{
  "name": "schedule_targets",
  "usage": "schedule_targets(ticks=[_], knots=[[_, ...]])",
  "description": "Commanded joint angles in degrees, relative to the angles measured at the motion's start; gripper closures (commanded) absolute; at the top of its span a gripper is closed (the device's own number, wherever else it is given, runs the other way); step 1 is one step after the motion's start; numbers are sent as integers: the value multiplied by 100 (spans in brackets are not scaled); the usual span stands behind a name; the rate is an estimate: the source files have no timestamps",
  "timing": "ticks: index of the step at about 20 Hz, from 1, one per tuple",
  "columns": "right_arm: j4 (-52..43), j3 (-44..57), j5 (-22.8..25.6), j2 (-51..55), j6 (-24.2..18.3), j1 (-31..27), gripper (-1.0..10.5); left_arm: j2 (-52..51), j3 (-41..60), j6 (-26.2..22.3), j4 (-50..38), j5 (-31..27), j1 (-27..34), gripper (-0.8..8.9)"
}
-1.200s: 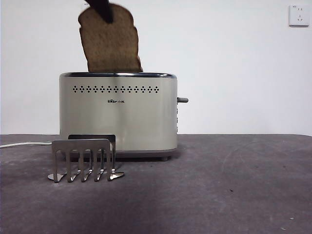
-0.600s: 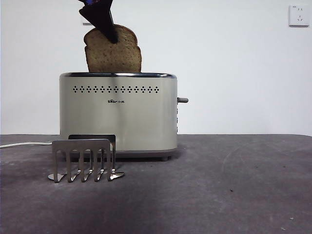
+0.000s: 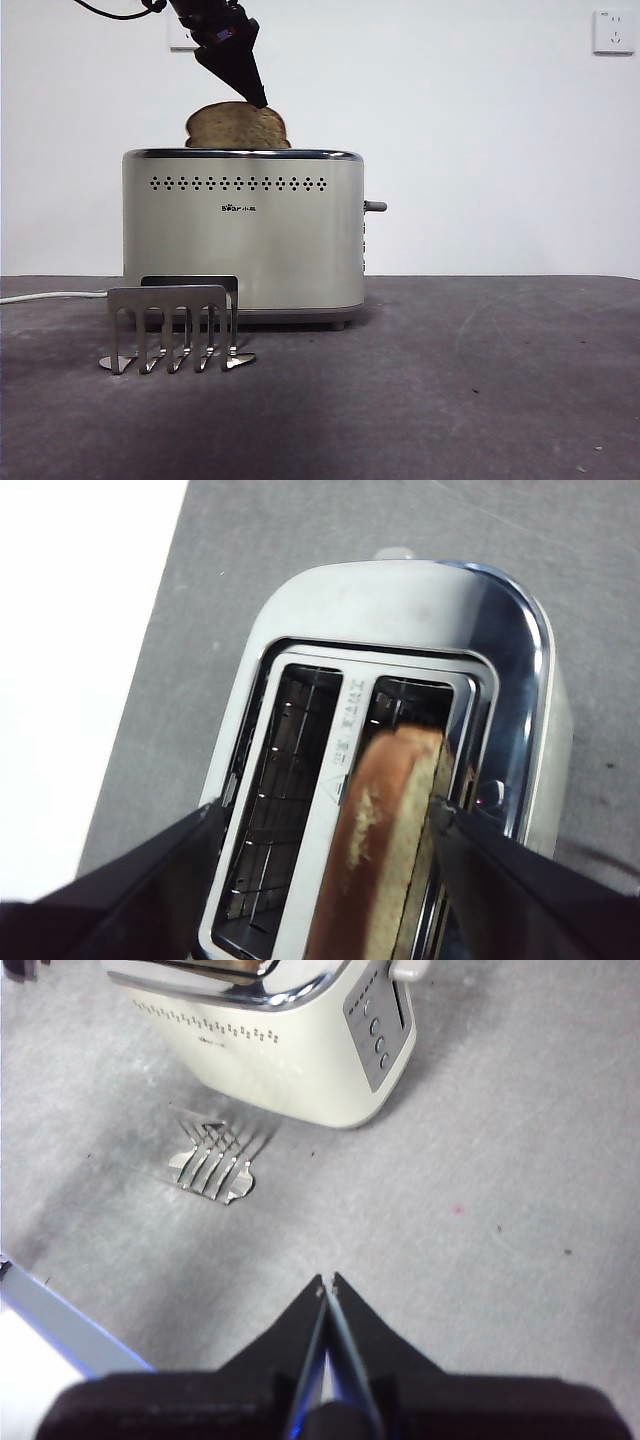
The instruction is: Pick up a slice of bread from the rack,put the bread on the toaster,press the button
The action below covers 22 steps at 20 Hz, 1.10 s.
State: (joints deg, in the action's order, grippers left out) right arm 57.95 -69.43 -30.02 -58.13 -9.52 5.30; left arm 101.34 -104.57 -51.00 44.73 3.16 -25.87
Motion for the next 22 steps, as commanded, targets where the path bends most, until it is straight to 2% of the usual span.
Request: schedule_targets(ticks=[1,3,5,7,13,16,19,22], knots=[[-254,-9,-17,-125,-39,15,958,-20,26,457,-90,-15,13,463],[-632,-9,-260,-275,55,15,958,-125,26,809,-92,-15,13,463],[-1189,-9,-699,-518,310,15,958,-297,26,1244,-90,-15,13,463],[-1860,-9,-935,-841,629,17,958,-529,26,1753,-4,-11,7,463],[-4076,-9,-1075,-2247,1816,203,958,-1416,26,3075,750,15,7,463],[-5108,-11,-1300,-2999,2337,317,959,-1784,26,3748,1239,103,-9,463],[-5910,-57,-1331,-3659,2712,426,959,-2063,26,3950,1598,586,-9,464],[-6094,-284,-1309,-4144,2813,503,959,-2210,26,3950,1792,780,-9,464]])
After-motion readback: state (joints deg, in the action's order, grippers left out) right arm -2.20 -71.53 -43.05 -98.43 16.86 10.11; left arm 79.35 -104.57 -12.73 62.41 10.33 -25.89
